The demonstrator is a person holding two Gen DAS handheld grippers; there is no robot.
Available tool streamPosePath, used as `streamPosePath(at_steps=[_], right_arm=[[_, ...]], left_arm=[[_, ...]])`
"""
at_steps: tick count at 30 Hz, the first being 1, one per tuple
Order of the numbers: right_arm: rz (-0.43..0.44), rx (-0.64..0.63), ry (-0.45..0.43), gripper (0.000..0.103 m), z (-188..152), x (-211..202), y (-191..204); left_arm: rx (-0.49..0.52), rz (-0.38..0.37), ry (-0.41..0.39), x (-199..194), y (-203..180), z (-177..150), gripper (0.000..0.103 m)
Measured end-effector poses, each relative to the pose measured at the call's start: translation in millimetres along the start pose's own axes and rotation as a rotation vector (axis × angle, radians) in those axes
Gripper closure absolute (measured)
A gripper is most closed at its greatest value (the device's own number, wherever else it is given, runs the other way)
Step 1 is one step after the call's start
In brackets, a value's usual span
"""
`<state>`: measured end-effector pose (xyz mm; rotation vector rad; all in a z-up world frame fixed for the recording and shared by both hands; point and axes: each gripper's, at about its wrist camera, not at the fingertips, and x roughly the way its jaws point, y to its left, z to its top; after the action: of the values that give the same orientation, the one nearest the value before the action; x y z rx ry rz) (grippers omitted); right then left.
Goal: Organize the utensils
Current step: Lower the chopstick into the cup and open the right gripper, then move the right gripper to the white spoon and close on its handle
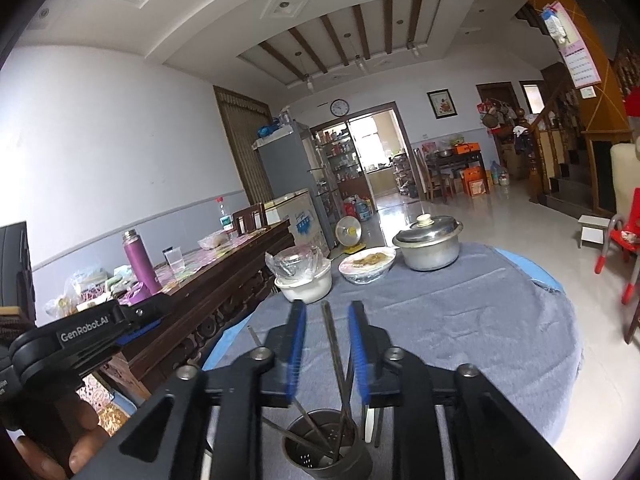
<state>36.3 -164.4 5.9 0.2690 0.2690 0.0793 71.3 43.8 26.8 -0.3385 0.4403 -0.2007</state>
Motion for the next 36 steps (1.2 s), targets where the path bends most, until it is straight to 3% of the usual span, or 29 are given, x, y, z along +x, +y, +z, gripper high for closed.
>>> streamPosePath(at_steps=[6,16,23,29,36], right_arm=[[-0.015,0.01,-0.022,0.076,3,-4,-5],[-0.052,0.042,-0.04,0.076,7,-8,-21],[-0.079,0.097,0.011,0.076,6,5,-42],[-0.047,0.17,0.164,0.076,-6,40,-72],[0.149,0.384,0.518,0.076,-52,131,-124]], left_arm=[[-0.006,0.005,-0.003,0,2,1,0.063],[-0.036,0.025,-0.013,0,16,3,0.051],[-0.069,0.063,-0.016,5,38,7,0.046],[-0.119,0.123,-0.013,16,68,11,0.043],[-0.172,0.211,0.052,49,110,4,0.04]])
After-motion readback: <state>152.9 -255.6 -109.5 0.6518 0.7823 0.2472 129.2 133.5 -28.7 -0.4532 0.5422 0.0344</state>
